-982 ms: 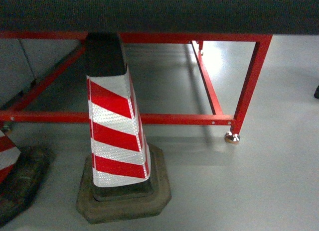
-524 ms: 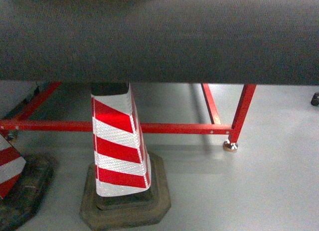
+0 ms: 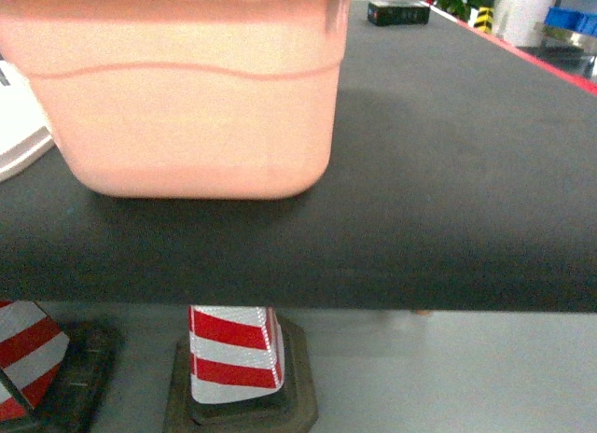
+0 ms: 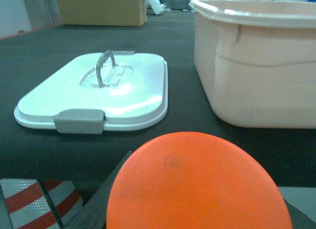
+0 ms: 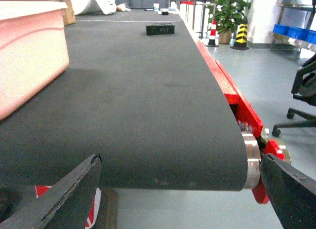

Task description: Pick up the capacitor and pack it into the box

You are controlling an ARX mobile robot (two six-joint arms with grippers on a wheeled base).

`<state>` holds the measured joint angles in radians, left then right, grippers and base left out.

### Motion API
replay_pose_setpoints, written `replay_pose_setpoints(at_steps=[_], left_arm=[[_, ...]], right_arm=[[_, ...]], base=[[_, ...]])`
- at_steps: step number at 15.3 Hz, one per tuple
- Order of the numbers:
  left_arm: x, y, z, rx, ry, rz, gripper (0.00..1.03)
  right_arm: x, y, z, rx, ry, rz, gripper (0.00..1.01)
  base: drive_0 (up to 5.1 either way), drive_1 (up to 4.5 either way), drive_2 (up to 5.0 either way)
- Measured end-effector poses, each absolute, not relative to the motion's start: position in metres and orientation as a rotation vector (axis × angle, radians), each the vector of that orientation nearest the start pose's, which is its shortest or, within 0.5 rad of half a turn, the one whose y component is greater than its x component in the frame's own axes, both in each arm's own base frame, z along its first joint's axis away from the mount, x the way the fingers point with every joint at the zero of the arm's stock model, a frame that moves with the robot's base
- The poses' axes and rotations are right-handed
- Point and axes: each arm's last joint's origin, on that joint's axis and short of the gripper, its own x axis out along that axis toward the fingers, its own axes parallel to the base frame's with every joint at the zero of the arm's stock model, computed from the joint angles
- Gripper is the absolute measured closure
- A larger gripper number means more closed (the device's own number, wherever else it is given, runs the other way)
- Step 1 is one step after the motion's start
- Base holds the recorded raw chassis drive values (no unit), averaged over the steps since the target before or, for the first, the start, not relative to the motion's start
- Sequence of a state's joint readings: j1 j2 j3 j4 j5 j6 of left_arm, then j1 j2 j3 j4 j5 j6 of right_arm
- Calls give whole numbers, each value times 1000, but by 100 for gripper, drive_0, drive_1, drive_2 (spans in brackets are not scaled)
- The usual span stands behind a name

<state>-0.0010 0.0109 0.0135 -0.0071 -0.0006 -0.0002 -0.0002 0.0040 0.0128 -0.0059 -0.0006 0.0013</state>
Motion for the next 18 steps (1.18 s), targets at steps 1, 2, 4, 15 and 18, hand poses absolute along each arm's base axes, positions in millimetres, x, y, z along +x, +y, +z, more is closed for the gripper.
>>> replay_pose_setpoints(at_steps=[1, 2, 4, 15, 18], left_arm=[[98, 0, 167, 0, 4, 0, 60], [98, 0, 167, 1, 5, -1, 60], [98, 0, 167, 1, -1, -2, 60], [98, 0, 167, 1, 4, -1, 60], [98, 0, 167, 1, 4, -1, 60]], right_arm=[[97, 0, 167, 1, -4, 0, 3], [97, 0, 167, 4, -4, -1, 3], [97, 0, 167, 3, -7, -1, 3], [97, 0, 167, 3, -3, -1, 3], [97, 0, 167, 2, -3, -1, 3]], base=[[0, 0, 0], [0, 0, 0], [0, 0, 0], [0, 0, 0], [0, 0, 0]])
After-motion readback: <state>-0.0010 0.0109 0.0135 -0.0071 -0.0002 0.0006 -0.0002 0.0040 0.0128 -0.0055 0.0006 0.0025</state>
